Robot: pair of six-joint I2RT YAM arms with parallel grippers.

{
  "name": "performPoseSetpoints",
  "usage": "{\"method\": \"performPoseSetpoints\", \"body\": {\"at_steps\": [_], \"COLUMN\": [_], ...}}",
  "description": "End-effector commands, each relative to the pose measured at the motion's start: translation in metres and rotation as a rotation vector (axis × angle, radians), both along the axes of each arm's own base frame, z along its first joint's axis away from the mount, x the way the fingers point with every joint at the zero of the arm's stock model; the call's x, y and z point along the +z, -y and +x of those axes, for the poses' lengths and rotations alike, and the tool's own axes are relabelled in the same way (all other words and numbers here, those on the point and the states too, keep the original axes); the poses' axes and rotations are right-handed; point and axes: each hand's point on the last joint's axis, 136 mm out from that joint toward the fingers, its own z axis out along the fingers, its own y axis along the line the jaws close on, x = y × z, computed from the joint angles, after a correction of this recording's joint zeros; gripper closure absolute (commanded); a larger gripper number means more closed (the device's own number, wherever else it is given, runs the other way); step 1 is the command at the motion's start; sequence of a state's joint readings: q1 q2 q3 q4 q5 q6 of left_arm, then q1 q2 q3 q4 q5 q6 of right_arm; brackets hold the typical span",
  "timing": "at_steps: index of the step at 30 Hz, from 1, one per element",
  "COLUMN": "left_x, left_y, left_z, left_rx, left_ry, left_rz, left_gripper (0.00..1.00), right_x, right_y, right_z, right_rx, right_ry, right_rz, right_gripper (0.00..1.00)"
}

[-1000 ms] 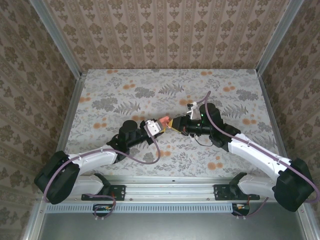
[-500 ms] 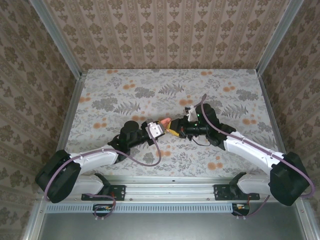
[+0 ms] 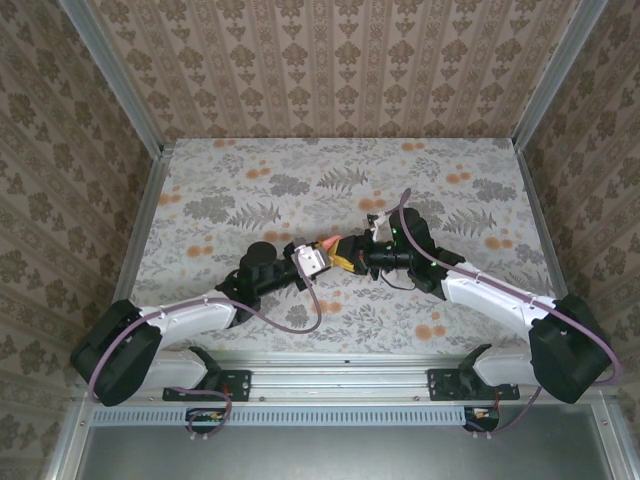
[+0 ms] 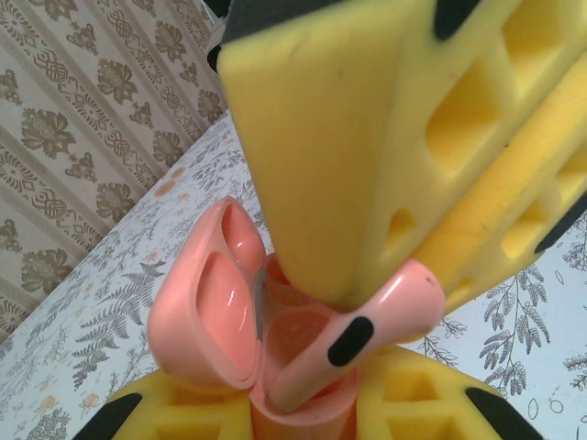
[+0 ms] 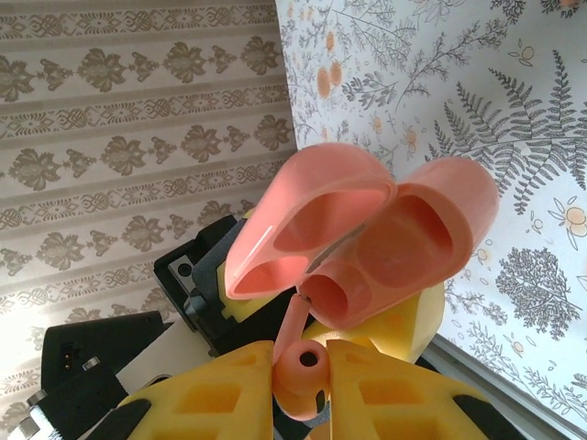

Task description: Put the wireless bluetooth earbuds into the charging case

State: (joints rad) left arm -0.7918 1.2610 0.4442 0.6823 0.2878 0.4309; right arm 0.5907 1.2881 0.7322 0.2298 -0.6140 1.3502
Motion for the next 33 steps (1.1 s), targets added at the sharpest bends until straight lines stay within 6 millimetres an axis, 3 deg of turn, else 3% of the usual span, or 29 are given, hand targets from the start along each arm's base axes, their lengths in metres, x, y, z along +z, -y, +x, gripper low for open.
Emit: {"method": "performPoseSetpoints", "body": {"at_steps": [1,33], "left_x": [0.0105,0.0153], "left_y": [0.0026,0.0054], "left_z": [-0.0091,-0.0152], "left_rx": [-0.037,-0.066], "left_ry": [0.023,0.043], "left_rz": [-0.035,-0.030], "left_gripper": [0.86,0.86], "right_x": [-0.0049,-0.0113], "right_y": [0.0051,0.0081], "right_z": [0.0013,0.0033], "right_rx": [-0.026,-0.045], "right_ry": [-0.032,-0.092], "right_rz": [0.018,0.049], "right_gripper": [0.81,0.80]}}
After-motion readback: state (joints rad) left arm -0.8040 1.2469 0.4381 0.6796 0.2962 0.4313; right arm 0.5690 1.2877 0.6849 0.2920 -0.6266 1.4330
